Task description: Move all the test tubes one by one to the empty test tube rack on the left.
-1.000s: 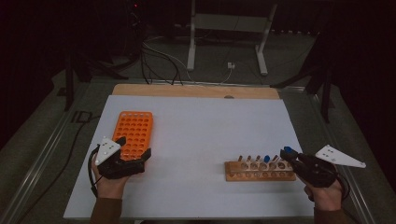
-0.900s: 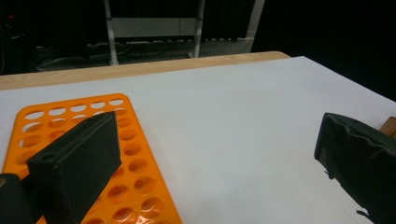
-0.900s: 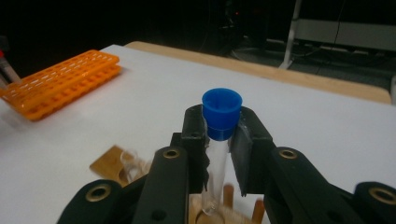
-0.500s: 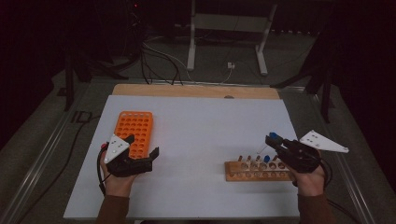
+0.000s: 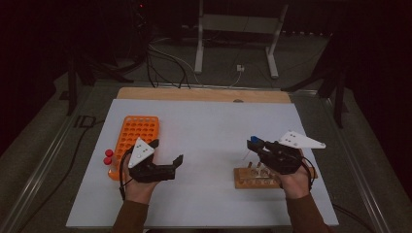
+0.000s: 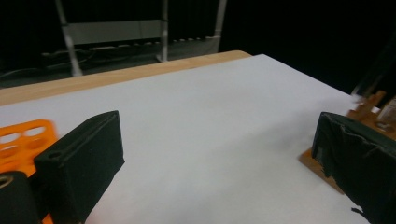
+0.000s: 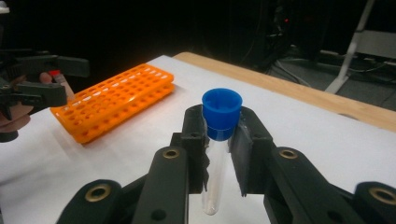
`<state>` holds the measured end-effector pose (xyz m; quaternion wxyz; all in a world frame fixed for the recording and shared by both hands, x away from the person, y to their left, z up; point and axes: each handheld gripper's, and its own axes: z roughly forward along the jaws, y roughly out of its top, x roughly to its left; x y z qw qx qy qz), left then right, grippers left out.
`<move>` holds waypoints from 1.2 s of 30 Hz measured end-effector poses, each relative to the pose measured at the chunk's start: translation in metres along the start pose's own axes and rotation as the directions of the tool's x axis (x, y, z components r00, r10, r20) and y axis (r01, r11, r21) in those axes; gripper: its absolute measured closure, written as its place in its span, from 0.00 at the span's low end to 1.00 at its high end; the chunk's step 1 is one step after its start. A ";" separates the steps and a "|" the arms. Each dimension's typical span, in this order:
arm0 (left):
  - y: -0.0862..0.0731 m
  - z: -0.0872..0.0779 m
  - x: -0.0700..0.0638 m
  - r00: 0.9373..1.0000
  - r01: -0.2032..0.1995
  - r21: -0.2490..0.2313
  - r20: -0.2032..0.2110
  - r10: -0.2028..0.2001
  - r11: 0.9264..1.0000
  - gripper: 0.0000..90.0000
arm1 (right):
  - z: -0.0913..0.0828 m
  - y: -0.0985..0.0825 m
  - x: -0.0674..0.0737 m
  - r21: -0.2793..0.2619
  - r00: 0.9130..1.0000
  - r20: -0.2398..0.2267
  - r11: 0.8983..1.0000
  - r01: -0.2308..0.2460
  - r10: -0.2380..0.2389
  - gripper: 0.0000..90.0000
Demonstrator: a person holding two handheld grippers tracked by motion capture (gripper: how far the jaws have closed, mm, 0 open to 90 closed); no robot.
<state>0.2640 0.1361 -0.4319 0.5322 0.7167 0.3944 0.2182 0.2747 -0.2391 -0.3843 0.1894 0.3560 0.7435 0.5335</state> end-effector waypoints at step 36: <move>0.000 0.058 -0.082 0.970 -0.122 0.055 0.216 0.108 0.991 0.65 | 0.057 -0.009 0.053 0.096 0.986 -0.162 0.994 0.048 -0.032 0.85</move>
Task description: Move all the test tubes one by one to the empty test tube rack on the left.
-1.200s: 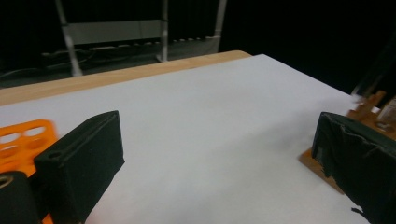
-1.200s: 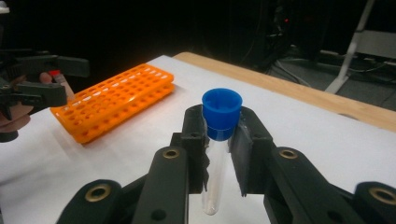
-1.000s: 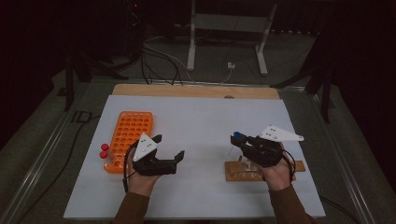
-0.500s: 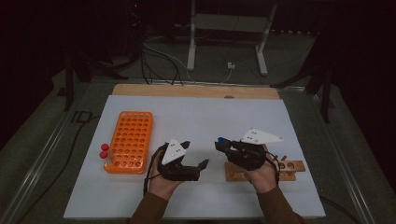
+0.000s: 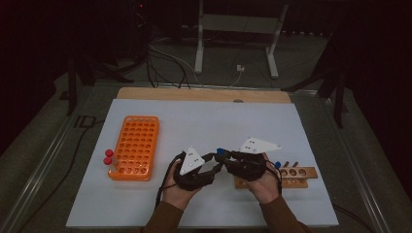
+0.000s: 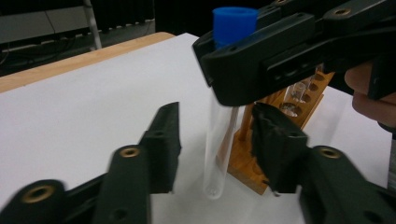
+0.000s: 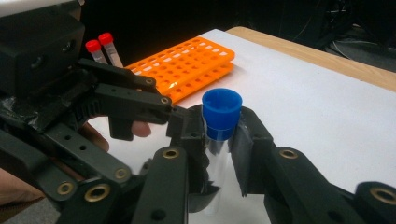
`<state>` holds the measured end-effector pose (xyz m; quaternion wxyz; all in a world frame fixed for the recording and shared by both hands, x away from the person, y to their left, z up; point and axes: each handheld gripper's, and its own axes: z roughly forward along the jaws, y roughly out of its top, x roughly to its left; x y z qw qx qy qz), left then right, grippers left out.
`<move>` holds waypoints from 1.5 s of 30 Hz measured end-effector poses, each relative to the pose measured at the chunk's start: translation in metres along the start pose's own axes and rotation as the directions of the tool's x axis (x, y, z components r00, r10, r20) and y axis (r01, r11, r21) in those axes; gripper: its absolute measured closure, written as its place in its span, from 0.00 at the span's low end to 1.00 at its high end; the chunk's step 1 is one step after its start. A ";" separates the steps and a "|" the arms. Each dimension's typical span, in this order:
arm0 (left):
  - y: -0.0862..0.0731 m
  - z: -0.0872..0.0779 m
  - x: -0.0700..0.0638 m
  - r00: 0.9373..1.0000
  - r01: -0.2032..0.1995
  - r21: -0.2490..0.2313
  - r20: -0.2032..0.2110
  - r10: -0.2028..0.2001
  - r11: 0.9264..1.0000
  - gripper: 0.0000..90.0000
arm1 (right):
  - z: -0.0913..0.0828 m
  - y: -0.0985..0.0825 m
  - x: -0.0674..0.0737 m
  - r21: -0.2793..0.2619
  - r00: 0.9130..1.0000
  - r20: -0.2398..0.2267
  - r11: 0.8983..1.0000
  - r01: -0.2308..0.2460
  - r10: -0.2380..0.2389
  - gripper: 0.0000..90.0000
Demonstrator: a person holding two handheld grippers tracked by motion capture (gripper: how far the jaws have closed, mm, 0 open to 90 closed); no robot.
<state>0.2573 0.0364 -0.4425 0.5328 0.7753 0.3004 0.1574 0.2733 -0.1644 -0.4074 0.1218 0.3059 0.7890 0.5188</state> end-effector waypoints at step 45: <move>-0.020 -0.077 0.059 0.972 0.083 -0.061 -0.217 -0.095 0.995 0.86 | -0.048 -0.014 -0.033 -0.087 0.973 0.227 0.996 -0.025 0.044 0.00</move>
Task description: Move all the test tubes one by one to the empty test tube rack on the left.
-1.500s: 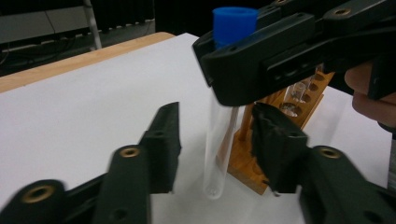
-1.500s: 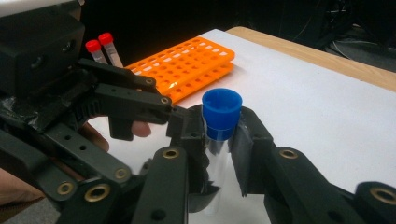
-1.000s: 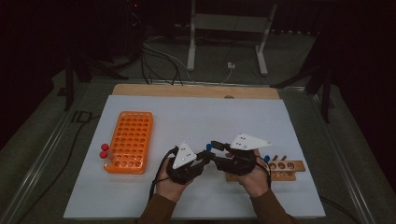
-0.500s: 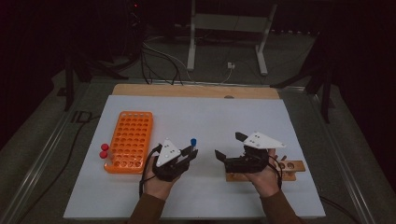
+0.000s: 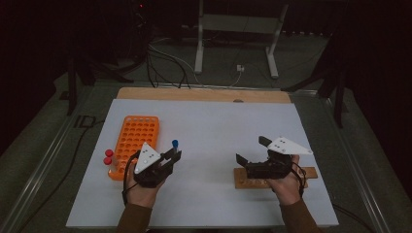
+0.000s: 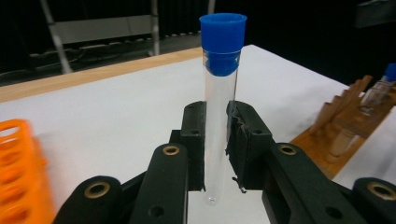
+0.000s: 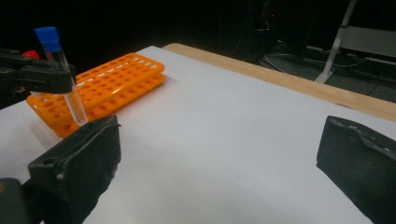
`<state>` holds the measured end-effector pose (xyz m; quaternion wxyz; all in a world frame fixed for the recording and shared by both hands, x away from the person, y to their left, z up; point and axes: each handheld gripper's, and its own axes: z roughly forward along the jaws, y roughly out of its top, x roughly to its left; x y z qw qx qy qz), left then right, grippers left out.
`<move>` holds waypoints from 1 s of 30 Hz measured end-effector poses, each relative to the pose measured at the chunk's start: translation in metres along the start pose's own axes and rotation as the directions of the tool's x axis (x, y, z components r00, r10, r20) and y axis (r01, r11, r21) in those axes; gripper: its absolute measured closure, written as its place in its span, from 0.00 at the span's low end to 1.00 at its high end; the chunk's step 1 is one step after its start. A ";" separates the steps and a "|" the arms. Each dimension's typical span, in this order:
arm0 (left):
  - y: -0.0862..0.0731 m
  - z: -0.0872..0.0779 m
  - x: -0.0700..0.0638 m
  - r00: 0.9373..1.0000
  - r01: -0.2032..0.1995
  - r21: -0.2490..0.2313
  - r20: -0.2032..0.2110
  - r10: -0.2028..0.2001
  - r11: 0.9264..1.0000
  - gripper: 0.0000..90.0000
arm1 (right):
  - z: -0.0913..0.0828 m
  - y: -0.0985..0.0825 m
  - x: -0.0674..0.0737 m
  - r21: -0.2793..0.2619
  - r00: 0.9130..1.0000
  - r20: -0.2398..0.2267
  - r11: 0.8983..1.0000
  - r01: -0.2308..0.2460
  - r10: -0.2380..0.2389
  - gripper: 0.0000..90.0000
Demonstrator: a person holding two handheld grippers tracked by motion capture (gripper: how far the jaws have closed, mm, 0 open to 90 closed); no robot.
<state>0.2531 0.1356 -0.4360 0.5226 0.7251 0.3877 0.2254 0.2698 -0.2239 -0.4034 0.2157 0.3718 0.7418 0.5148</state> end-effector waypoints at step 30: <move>-0.041 -0.073 0.065 0.967 0.024 0.020 -0.253 -0.018 1.000 0.86 | -0.005 -0.005 -0.006 -0.009 1.000 0.010 1.000 -0.009 0.009 0.00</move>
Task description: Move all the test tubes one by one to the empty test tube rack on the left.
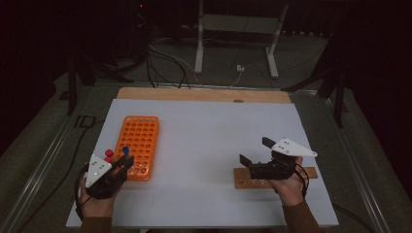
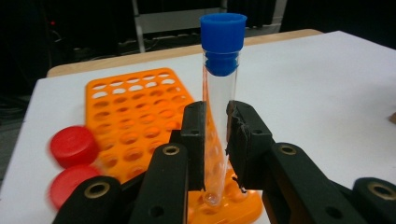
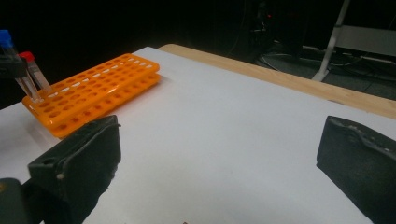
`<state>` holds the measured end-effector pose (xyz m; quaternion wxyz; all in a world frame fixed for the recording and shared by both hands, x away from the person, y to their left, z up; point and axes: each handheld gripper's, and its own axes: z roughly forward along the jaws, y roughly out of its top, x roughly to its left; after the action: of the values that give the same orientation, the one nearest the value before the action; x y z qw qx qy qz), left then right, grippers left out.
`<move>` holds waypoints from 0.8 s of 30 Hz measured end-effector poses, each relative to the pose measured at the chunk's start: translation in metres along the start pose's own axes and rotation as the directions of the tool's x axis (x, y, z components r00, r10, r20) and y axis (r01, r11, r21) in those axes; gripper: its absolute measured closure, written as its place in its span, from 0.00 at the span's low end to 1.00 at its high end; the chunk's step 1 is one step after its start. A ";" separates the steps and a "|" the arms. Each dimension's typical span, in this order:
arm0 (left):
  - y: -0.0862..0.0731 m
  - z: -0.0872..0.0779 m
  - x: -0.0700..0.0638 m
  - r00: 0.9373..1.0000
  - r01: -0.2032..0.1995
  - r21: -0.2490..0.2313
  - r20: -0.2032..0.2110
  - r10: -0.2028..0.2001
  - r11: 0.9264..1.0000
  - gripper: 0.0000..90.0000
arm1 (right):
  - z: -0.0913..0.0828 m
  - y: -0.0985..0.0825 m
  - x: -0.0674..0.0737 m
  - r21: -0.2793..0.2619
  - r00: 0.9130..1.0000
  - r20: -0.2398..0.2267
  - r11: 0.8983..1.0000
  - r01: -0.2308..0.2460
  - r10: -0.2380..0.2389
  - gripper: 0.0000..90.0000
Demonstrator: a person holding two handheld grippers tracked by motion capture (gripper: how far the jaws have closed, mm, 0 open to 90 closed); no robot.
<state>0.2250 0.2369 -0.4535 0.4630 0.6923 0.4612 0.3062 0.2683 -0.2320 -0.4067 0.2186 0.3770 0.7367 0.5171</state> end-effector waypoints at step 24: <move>-0.017 0.001 0.013 0.993 -0.039 0.028 -0.108 0.042 0.999 0.86 | -0.003 -0.001 0.001 -0.020 1.000 -0.013 1.000 -0.001 0.001 0.00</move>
<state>0.2248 0.2508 -0.4691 0.4218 0.6897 0.4756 0.3467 0.2658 -0.2333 -0.4063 0.2176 0.3718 0.7326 0.5270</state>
